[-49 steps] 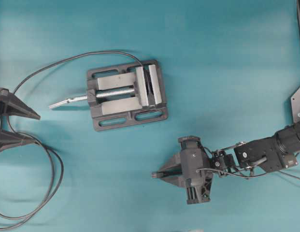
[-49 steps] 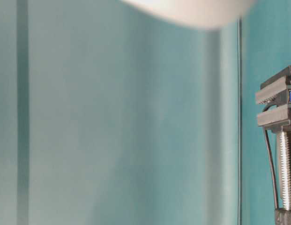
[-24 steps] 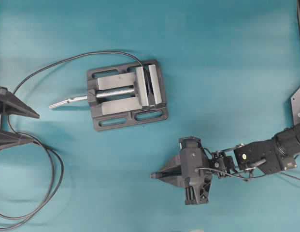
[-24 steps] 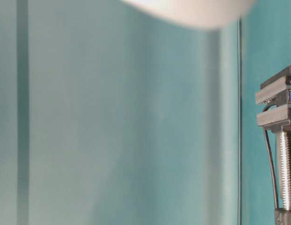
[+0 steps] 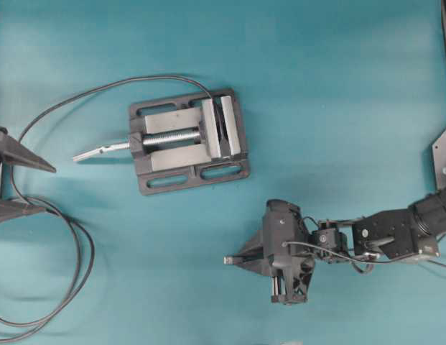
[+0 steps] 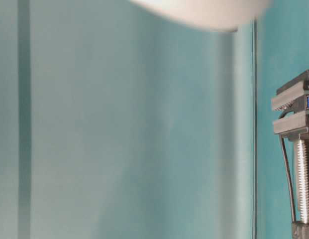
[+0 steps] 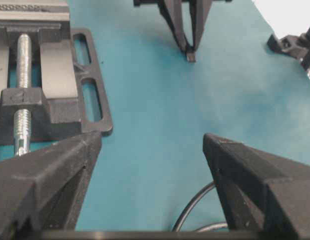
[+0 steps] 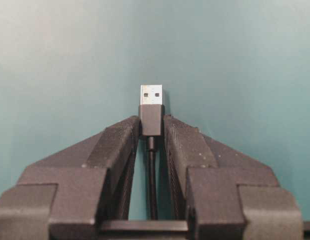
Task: Insert the USB cable into the fixed female connector.
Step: 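Lift the held USB plug with the right gripper and rotate toward the vise, then move the right gripper to align the plug with the vise's female port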
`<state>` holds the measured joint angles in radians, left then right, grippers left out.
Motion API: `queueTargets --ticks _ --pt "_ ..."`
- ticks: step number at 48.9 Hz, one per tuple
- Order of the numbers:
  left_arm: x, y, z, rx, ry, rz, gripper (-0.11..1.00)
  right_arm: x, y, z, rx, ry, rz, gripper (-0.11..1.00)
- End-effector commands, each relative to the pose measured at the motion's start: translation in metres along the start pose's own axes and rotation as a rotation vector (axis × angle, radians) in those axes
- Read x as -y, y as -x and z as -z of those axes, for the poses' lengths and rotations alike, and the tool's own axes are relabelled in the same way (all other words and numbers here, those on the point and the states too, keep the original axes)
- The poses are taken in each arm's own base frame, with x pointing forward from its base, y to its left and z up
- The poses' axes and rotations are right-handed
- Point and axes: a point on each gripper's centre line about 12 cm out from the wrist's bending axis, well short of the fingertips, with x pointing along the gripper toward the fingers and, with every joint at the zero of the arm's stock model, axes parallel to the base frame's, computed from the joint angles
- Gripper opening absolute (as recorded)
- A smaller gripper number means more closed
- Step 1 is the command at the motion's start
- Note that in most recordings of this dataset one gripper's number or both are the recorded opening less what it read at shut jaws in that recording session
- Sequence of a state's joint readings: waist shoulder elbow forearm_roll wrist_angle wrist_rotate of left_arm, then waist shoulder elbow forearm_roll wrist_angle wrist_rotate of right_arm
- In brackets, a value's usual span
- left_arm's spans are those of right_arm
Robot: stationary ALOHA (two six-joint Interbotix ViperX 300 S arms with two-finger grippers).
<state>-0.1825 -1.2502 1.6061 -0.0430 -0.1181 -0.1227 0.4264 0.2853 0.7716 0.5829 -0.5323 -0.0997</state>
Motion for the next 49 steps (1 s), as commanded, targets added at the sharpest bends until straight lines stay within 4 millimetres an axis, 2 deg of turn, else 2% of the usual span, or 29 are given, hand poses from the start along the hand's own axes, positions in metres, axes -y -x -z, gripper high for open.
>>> queueTargets --ticks 1,14,26,49 --pt "0.001 -0.002 -0.006 0.0 -0.008 0.003 0.99 -0.004 0.006 -0.017 0.049 -0.051 0.029 0.21" --pt "0.002 -0.004 -0.006 -0.011 -0.009 0.003 0.99 0.005 0.01 -0.03 0.13 -0.137 0.273 0.21" --pt "0.002 -0.004 -0.006 -0.011 -0.009 0.003 0.99 0.005 0.011 -0.043 0.153 -0.154 0.519 0.21" --pt "0.001 -0.004 -0.005 -0.013 -0.009 0.001 0.99 0.008 0.005 -0.044 0.186 -0.317 0.976 0.21"
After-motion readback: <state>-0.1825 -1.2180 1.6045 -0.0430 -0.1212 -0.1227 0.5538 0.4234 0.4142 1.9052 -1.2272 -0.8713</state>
